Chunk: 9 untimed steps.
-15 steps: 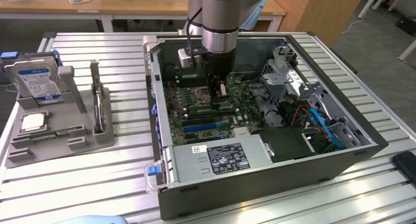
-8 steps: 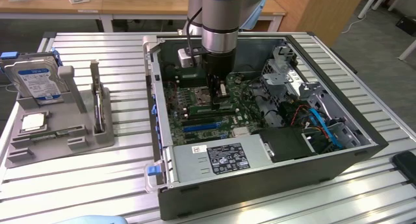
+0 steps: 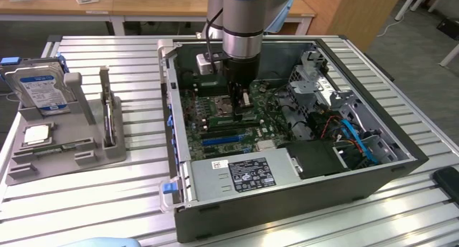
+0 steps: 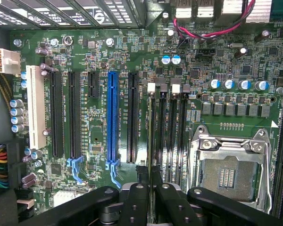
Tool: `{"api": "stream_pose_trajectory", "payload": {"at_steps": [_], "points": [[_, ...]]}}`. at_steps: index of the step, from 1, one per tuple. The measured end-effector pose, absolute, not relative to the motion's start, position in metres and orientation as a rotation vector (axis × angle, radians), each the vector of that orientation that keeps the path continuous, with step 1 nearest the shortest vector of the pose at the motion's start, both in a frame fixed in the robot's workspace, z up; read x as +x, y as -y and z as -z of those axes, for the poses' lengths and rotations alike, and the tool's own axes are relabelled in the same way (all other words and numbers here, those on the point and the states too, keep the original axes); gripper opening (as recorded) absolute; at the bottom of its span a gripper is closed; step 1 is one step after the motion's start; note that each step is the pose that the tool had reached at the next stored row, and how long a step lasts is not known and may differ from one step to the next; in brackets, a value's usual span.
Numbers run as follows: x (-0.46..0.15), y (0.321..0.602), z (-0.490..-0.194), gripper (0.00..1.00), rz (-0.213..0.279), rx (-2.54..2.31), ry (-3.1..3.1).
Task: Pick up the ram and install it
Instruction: 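Insert the ram into the slot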
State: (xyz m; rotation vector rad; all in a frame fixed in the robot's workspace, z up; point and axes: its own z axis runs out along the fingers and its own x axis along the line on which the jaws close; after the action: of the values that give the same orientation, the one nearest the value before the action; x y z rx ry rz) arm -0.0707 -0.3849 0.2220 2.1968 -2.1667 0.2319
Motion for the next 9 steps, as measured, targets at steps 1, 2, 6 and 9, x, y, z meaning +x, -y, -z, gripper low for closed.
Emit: {"api": "stream_pose_trajectory", "payload": {"at_steps": [1,2,6,9], "points": [[-0.0707,0.3849,-0.2218,0.13,-0.232,2.197,2.167],[-0.0707,0.3849,-0.2217,0.13,-0.232,2.197,2.167],[-0.0707,0.3849,-0.2215,0.13,-0.232,2.197,2.166],[-0.0708,0.3849,-0.2212,0.13,-0.232,2.197,2.167]]}}
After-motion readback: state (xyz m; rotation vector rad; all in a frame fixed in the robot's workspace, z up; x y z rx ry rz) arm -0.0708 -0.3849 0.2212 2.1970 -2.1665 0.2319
